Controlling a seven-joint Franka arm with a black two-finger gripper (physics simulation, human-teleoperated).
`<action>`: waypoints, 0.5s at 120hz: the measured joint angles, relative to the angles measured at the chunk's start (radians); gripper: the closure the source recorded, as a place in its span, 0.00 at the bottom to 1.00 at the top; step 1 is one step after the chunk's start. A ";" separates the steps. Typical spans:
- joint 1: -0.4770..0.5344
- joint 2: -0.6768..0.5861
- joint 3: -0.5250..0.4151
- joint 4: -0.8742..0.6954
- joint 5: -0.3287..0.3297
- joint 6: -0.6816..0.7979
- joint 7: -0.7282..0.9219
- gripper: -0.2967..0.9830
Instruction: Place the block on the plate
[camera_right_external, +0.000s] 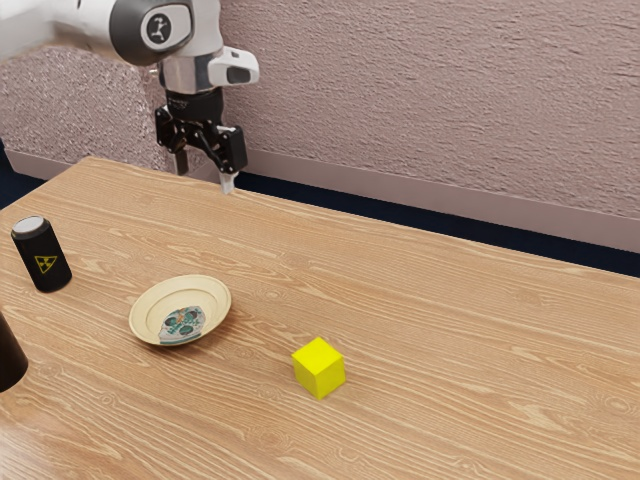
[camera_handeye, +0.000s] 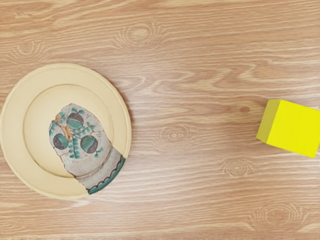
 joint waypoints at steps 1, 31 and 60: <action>0.000 0.000 0.000 0.000 0.000 0.000 0.000 0.23; -0.001 0.012 -0.006 0.000 -0.001 0.010 -0.002 0.23; -0.002 0.062 -0.101 -0.068 -0.004 0.088 -0.002 0.23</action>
